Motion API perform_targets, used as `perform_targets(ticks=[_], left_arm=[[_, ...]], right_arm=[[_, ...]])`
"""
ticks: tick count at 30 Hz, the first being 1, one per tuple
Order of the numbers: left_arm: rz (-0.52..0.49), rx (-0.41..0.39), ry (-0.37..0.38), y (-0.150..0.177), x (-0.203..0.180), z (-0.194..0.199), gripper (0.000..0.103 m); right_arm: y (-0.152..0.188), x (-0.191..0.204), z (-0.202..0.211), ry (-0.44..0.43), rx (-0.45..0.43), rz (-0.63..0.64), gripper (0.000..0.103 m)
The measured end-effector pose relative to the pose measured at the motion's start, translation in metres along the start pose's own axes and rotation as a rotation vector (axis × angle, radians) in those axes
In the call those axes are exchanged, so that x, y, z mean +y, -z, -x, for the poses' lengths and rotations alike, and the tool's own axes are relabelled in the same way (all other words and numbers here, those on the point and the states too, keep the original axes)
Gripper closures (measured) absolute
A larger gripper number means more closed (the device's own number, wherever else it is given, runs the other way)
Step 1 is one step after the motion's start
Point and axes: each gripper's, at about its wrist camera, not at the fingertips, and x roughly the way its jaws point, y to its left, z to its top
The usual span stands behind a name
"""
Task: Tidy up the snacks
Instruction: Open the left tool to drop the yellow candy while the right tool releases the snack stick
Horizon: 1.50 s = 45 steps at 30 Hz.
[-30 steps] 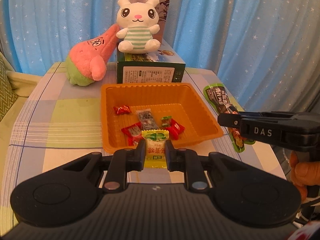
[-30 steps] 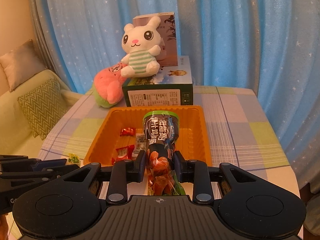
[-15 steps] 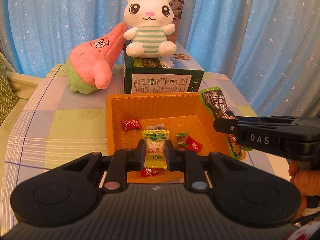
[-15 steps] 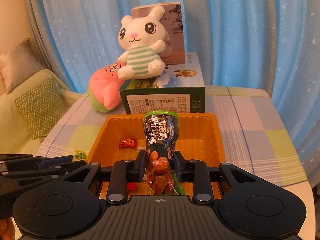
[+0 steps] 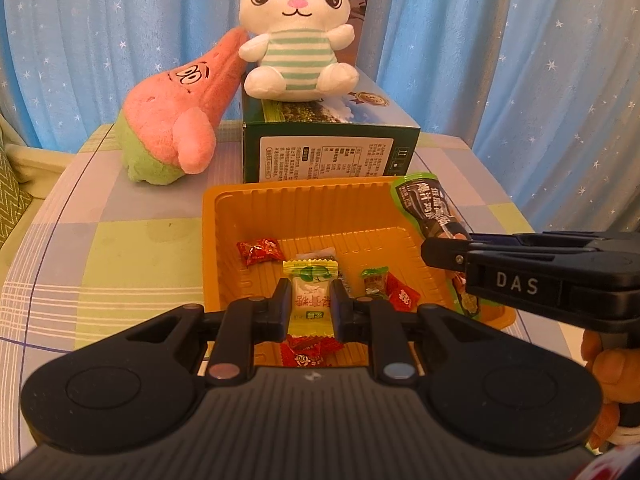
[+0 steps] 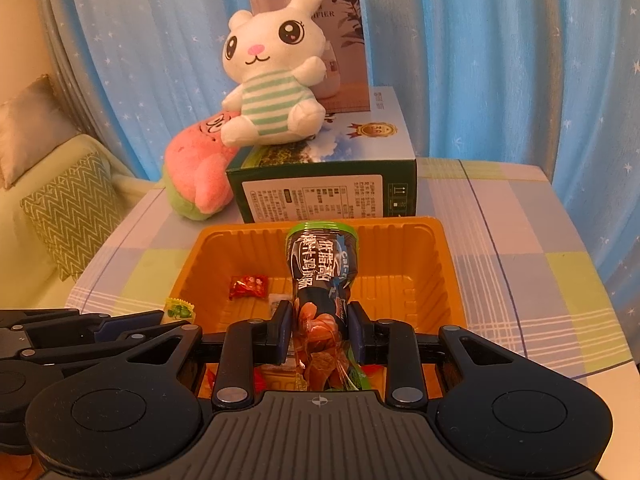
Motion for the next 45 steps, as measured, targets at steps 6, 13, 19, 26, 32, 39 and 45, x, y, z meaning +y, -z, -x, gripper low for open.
perform_targets(ticks=[6, 13, 19, 26, 32, 39, 45], left_arm=[[0.008, -0.011, 0.017, -0.001, 0.005, -0.010, 0.084], [-0.009, 0.010, -0.003, 0.007, 0.016, -0.011, 0.082], [-0.017, 0.013, -0.003, 0.010, 0.016, -0.010, 0.082], [-0.024, 0.010, -0.001, 0.010, 0.014, -0.008, 0.082], [-0.025, 0.012, -0.005, 0.009, 0.015, -0.008, 0.082], [-0.020, 0.012, -0.004, 0.010, 0.017, -0.007, 0.082], [-0.021, 0.011, -0.004, 0.012, 0.018, -0.004, 0.082]], right_arm=[[0.000, 0.000, -0.003, 0.001, 0.001, -0.004, 0.073], [0.002, 0.000, -0.005, -0.002, 0.005, -0.003, 0.073], [0.001, 0.001, -0.008, -0.008, 0.009, -0.006, 0.073], [-0.001, 0.003, -0.009, -0.011, 0.006, -0.008, 0.073], [-0.002, 0.004, -0.011, -0.012, 0.006, -0.009, 0.073], [-0.007, 0.008, -0.014, -0.012, 0.003, -0.011, 0.073], [-0.008, 0.010, -0.020, -0.047, -0.005, 0.010, 0.070]])
